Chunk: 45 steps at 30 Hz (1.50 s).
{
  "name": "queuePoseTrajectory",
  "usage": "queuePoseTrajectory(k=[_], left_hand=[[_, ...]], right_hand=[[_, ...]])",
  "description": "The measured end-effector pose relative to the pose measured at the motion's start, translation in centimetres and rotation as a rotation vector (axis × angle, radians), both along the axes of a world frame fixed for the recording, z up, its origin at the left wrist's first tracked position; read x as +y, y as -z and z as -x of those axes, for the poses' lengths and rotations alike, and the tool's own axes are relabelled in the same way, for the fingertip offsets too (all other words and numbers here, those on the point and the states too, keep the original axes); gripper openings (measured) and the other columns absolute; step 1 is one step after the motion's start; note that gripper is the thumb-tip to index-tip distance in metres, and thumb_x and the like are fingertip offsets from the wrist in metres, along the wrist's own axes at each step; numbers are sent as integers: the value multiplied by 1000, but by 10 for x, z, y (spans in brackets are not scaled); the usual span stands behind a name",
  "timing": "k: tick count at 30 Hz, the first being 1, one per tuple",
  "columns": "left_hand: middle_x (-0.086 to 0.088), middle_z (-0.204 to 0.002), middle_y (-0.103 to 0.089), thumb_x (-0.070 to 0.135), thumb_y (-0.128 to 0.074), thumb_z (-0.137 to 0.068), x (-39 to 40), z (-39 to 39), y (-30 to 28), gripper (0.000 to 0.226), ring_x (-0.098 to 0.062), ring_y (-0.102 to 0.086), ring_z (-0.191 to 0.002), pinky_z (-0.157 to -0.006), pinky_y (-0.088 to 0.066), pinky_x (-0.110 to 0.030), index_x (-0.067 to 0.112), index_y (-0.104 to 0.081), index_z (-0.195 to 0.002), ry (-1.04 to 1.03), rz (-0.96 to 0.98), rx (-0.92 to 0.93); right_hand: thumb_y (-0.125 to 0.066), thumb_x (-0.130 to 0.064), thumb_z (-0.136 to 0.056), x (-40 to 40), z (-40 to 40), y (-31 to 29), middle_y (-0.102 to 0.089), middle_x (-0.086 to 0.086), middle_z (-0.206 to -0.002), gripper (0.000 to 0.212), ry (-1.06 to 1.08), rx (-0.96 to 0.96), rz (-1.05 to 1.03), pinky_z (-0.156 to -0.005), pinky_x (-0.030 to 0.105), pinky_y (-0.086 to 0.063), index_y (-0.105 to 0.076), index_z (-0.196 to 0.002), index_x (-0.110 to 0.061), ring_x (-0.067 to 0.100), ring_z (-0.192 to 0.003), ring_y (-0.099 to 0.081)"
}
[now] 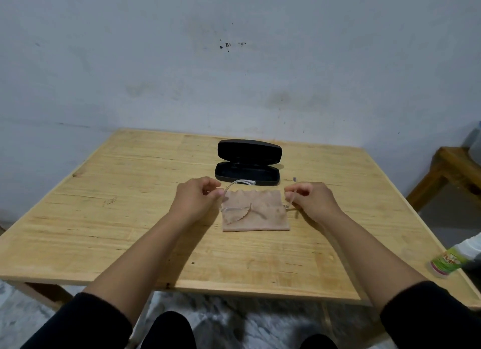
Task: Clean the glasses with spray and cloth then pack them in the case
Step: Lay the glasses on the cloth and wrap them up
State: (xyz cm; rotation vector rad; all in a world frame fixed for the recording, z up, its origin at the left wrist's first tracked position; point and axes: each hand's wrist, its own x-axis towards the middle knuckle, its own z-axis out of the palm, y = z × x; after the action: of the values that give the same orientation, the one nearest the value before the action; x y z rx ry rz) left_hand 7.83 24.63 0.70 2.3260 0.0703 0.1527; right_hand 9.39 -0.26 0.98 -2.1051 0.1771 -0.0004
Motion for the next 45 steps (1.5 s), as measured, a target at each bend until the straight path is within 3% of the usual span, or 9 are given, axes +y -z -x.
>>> queuePoseTrajectory(k=[2,8,14,17,21,24,32,41,45], left_hand=[[7,-84,-65,30,-69,-81,-2,-8,2,22,-2,-55,-73,-62,-35,-2,21,-69,-100,39,-81,3],[8,-71,-63,23,-69,-81,-4,-15,7,4,-4,-53,-68,-52,-34,-3,24,-69,-77,123,-78,-9],[13,-69,-64,14,-53,-92,6,-10,6,15,4,-55,-61,-58,-40,-5,21,-62,-81,260,252,-7],[12,-72,-60,14,-41,-97,9,-4,5,21,5,-51,-62,-62,-39,-8,15,-59,-87,362,340,-15],[5,-79,-70,36,-21,-99,10,0,12,43,-3,-61,-80,-78,-42,-17,19,-60,-104,427,323,52],[0,-81,-72,47,-17,-95,7,2,15,52,-5,-63,-87,-85,-43,-25,25,-63,-101,397,274,40],[20,-94,-68,24,-51,-92,20,11,15,17,3,-60,-90,-77,-43,-20,31,-67,-93,303,264,-98],[18,-90,-68,16,-66,-83,11,21,17,11,-1,-62,-80,-71,-47,-11,27,-68,-86,237,286,-194],[22,-85,-70,12,-65,-83,10,22,16,13,2,-63,-80,-72,-46,-8,25,-69,-87,237,317,-196]], right_hand=[[-73,-15,-80,6,-8,0,-67,2,-98,21,-61,0,56,-79,28,-48,-72,-100,-11,16,-88,-61],[-75,-16,-76,8,-23,7,-66,5,-91,5,-194,-36,201,-78,33,-50,-73,-77,-20,19,-85,-60],[-63,-3,-84,-8,-20,4,-62,4,-70,4,-294,94,-351,-61,25,-39,-66,-83,-7,15,-64,-51],[-57,-16,-90,-14,-15,3,-63,-4,-66,7,-390,92,-394,-58,27,-30,-61,-92,-11,10,-60,-44],[-36,-50,-91,-13,-10,1,-74,7,-78,42,-436,98,-302,-61,29,-32,-61,-100,-18,16,-75,-57],[-29,-57,-89,-7,-10,1,-74,9,-77,55,-420,98,-232,-61,28,-32,-63,-97,-14,9,-68,-54],[-54,-3,-91,-25,9,5,-74,5,-96,18,-312,-34,-369,-62,19,-44,-69,-92,-14,11,-81,-65],[-72,-7,-78,-11,19,8,-72,-14,-80,20,-302,-192,-188,-70,7,-47,-73,-81,-27,-5,-76,-64],[-74,-10,-76,-3,15,13,-72,-10,-84,17,-355,-189,-62,-73,11,-48,-75,-81,-27,4,-80,-65]])
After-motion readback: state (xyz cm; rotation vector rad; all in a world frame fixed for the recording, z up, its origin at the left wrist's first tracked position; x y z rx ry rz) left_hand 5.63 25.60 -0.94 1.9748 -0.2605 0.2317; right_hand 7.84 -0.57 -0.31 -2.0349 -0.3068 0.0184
